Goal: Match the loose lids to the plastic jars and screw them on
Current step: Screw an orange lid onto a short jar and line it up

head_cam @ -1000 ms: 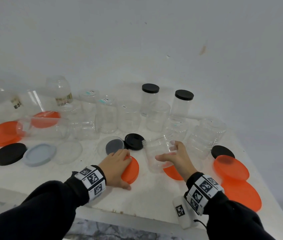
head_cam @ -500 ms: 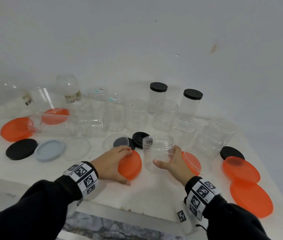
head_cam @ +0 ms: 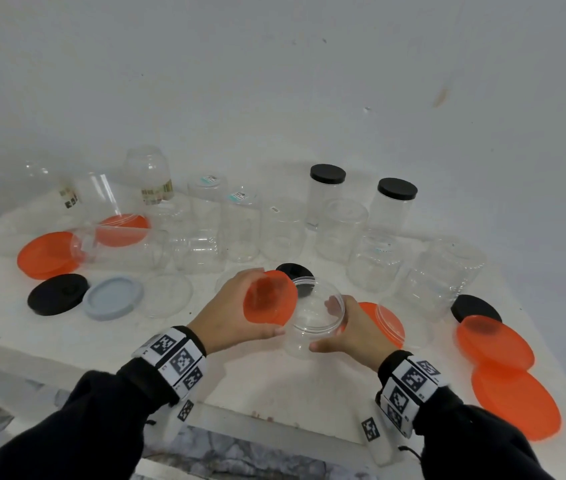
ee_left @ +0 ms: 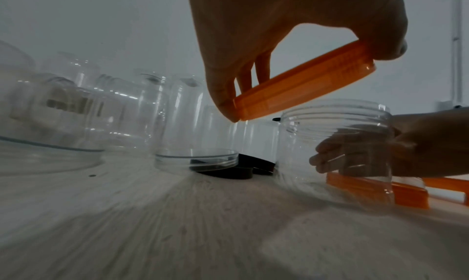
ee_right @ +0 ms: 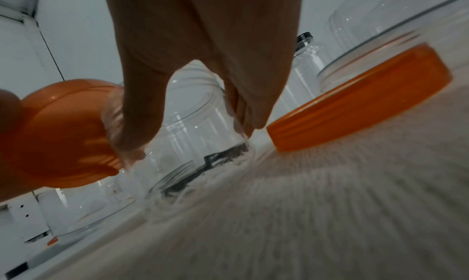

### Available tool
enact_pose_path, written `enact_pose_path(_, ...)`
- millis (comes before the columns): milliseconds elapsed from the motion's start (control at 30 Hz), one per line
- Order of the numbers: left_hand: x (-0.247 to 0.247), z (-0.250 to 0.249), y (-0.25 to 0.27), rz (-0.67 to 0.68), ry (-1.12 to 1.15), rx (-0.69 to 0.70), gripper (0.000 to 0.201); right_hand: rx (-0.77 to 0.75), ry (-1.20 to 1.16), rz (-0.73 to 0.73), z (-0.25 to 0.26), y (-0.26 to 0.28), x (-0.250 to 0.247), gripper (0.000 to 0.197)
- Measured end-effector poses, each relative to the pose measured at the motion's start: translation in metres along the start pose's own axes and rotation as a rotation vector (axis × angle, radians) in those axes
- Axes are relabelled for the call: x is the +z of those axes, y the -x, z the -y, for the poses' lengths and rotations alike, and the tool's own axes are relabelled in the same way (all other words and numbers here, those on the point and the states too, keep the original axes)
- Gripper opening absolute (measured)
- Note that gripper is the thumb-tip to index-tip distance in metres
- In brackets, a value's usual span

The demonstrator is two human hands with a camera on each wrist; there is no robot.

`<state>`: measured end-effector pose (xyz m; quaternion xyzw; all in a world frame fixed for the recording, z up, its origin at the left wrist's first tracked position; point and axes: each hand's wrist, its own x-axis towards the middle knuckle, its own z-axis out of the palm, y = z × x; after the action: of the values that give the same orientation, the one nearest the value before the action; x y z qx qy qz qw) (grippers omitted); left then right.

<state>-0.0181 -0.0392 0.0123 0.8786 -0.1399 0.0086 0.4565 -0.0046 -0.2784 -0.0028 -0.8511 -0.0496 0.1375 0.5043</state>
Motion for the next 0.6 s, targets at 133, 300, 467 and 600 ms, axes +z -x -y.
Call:
enact_pose_path(133, 0.010, -0.008, -0.007, 0.069, -0.102, 0.041, 0.096, -0.004, 0.004, 0.087, 0.000, 0.000, 0.004, 0.082)
enact_pose_path(300, 0.020, -0.024, -0.016, 0.156, -0.266, 0.094, 0.108, -0.026, 0.014, 0.152, 0.003, 0.002, 0.008, 0.083)
enact_pose_path(467, 0.027, -0.034, -0.020, 0.206, -0.470, 0.159, 0.110, -0.009, -0.031, 0.167, 0.000, 0.001, 0.008, 0.087)
enact_pose_path(600, 0.027, -0.032, -0.022, 0.205, -0.512, 0.181, 0.110, -0.022, -0.023, 0.171, 0.000, 0.000, 0.008, 0.088)
